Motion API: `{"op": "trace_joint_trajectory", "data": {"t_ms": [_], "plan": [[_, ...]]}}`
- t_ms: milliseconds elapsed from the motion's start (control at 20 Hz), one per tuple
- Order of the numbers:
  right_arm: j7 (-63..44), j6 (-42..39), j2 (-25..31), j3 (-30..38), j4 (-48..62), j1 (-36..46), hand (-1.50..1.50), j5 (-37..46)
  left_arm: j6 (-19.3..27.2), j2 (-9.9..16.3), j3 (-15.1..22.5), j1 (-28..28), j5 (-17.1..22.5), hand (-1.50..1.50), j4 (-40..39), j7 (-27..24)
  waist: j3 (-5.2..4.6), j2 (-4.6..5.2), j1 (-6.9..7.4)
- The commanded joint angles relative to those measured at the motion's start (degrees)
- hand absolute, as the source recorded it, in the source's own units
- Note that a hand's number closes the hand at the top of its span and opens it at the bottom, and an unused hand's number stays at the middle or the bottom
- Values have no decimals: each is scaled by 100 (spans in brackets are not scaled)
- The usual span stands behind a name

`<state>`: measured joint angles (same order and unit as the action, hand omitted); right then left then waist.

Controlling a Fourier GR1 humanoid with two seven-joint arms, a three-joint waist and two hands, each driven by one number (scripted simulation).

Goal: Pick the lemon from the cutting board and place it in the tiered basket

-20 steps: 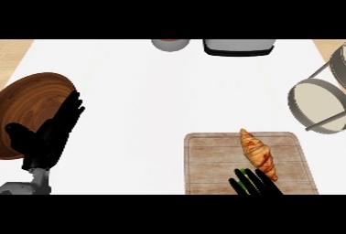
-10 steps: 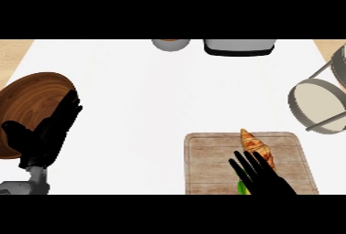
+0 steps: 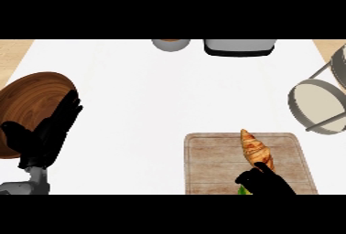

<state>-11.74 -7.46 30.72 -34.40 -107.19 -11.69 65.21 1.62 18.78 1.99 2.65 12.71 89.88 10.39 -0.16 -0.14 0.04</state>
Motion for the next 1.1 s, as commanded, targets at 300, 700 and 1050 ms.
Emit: {"op": "trace_joint_trajectory", "data": {"t_ms": [300, 700, 1050], "plan": [[342, -125, -211, -175, 658, 388, 150, 840, -357, 56, -309, -111, -32, 0, 180, 79, 15, 11, 8], [926, 877, 1356, 2732, 1837, -344, 150, -1002, -58, -31, -375, -194, -74, 0, 158, 78, 92, 75, -412], [2473, 1587, 1901, 4752, 2969, 333, 150, -2815, -2, -223, -303, -244, -34, 0, 132, 63, 93, -14, -324]]}}
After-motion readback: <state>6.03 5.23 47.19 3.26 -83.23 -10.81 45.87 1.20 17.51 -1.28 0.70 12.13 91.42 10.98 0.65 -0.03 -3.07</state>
